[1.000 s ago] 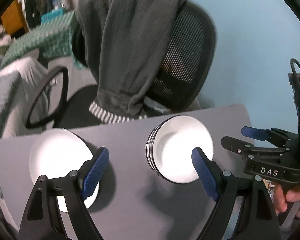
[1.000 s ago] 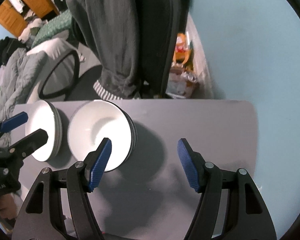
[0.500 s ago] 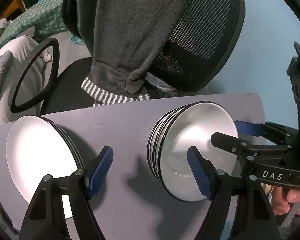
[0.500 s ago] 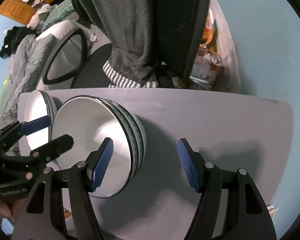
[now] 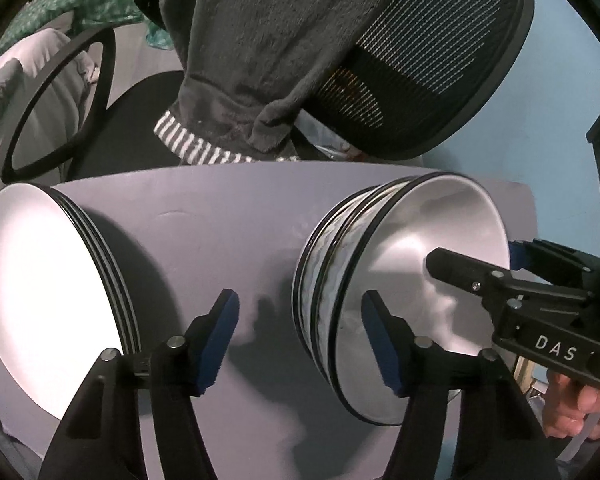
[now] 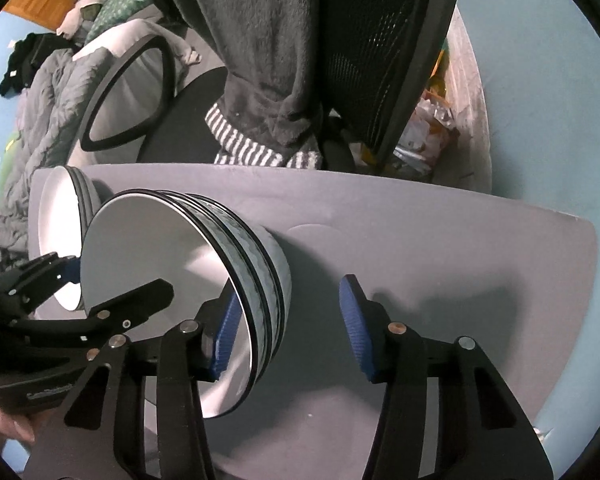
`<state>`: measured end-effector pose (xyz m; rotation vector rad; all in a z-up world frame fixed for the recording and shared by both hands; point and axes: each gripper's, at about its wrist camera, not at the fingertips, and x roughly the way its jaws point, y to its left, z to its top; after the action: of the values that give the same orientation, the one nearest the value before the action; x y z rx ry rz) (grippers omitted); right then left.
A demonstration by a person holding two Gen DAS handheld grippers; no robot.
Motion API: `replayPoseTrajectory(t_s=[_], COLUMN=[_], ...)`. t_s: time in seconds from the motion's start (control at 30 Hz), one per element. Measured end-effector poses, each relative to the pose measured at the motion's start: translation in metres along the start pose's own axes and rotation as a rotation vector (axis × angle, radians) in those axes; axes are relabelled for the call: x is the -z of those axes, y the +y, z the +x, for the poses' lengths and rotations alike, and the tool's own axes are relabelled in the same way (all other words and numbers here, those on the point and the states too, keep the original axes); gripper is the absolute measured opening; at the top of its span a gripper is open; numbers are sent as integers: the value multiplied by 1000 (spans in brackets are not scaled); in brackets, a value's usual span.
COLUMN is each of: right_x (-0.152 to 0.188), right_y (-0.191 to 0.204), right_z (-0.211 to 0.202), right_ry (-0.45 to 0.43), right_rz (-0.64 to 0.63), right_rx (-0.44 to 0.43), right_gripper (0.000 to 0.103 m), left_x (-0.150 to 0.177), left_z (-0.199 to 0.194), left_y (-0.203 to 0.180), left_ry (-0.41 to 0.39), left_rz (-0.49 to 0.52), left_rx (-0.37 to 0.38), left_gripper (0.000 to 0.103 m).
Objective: Organize plates and bowls
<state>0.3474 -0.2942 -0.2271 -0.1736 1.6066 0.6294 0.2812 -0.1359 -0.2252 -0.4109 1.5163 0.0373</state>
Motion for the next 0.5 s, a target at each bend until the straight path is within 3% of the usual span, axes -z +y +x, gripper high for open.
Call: replayPoseTrajectory(t_s=[0.3,0.37,0.43,0.5], right_x=[-4,-4,-3,-1], right_y=[3,5,11,21], right_z=[5,6,8,6], right_ry=[20,27,54,44], right_rz=[-6,-20,-48,-98], right_rx=[-27,-38,-60,-10], right_gripper=[39,35,29,28], left_x=[0,-1,0,1], left_z=[5,6,7,7], left_y=[7,8,5,4], left_ry=[22,31,50,46], left_rz=[-49,-53,-43,-32], left_rx=[77,109,120,108], left_gripper=[49,39,36,35])
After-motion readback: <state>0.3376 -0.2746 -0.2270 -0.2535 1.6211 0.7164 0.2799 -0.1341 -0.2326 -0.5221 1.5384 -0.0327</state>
